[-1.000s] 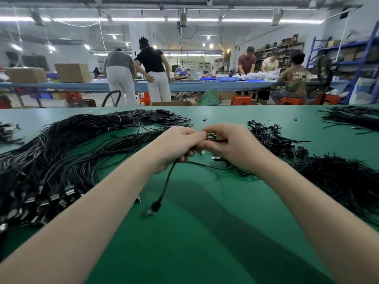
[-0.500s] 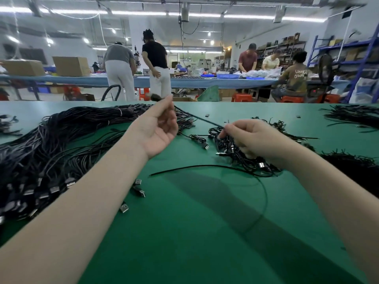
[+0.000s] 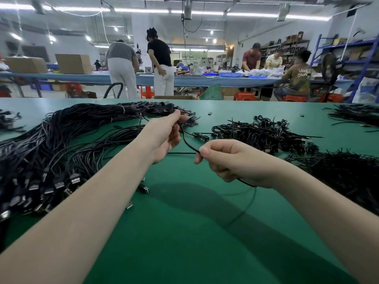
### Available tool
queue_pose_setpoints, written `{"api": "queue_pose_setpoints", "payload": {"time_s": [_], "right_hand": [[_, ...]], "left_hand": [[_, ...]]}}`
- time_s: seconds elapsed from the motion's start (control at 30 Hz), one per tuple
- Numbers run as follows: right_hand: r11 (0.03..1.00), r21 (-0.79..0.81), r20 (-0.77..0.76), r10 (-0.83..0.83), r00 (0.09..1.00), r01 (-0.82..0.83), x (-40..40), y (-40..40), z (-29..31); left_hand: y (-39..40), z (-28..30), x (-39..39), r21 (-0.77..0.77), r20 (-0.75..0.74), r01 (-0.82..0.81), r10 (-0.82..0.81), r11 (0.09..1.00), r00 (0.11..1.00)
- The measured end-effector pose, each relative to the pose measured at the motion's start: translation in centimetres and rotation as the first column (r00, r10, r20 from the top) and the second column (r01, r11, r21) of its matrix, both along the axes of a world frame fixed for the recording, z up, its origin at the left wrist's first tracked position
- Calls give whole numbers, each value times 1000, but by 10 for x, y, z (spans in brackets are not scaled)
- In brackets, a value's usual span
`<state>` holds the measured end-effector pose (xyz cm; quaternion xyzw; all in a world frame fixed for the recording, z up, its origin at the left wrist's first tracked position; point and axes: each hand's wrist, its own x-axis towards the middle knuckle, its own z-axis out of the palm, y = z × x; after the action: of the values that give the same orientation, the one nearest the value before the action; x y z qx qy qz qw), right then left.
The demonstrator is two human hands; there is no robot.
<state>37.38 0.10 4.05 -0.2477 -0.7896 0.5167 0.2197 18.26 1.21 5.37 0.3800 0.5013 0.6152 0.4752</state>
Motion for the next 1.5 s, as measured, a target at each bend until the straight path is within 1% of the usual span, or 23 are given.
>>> {"api": "queue_pose_setpoints", "payload": {"time_s": [0.1,0.23,0.47,0.53,0.57,0.63,0.67,0.7,0.73,0.77,0.83,0.87,0.9,1.0,1.03,1.1,1.17,1.23,1.27,1.33,1.4,1.43,1.5], "right_hand": [[999,3,25,49,998,-49,-3,-3,-2],[998,39,59,50,997,-52,-5,-6,-4],[996,10,61,86,994,-87,-3,-4,-2],[993,-29,109,115,987,-112,-4,-2,-11],[993,-43,140,113,984,-108,-5,-2,-17],[999,-34,204,49,978,-43,-7,0,-29],[1000,-7,221,-18,975,20,-7,1,-32],[994,31,217,-111,970,106,-6,3,-33],[976,72,191,-218,957,208,-4,6,-30],[947,99,149,-317,937,305,0,9,-24],[899,99,51,-432,900,426,7,13,-5],[891,86,8,-447,894,445,9,12,6],[894,76,-26,-442,897,443,10,11,15],[929,59,-110,-358,927,365,2,-2,28],[951,37,-137,-299,944,307,-2,-6,27],[990,-40,-175,-140,975,135,-9,-11,20],[991,-133,-124,-8,992,-9,-12,-11,7],[984,-171,35,62,997,-55,-8,-6,-7],[989,-147,131,46,990,-26,-5,-4,-13],[989,-28,249,-131,959,143,1,3,-17],[922,116,200,-386,900,370,8,10,-9],[881,159,134,-466,875,445,11,13,-3],[854,201,18,-494,869,481,14,14,10]], "left_hand": [[-3,-1,-1,-56,29,68,-67,996,997],[-5,-1,0,-57,106,144,-137,988,985],[-8,6,0,-5,45,179,-179,984,983],[-11,17,-1,35,94,225,-227,974,969],[-14,23,0,66,156,271,-278,960,948],[-23,35,0,139,276,412,-435,901,857],[-29,40,0,157,278,500,-524,851,805],[-34,43,-2,137,212,592,-608,794,765],[-37,43,-3,65,81,677,-680,733,729],[-40,42,-3,-67,-81,737,-740,673,668],[-39,33,0,-368,-328,708,-797,603,508],[-37,28,3,-432,-380,650,-780,626,498],[-34,24,7,-418,-407,598,-730,684,550],[-25,18,17,-162,-374,413,-443,896,815],[-24,20,18,-73,-336,356,-359,932,871],[-23,29,18,87,-183,283,-264,955,947],[-27,43,13,224,43,274,-290,935,956],[-36,56,6,347,209,341,-426,874,880],[-42,61,1,381,218,405,-507,831,834],[-49,67,-8,349,110,564,-630,749,768],[-50,63,-11,162,-126,701,-690,695,713],[-47,57,-9,13,-280,706,-675,708,683],[-41,40,2,-273,-548,573,-615,773,568]]}}
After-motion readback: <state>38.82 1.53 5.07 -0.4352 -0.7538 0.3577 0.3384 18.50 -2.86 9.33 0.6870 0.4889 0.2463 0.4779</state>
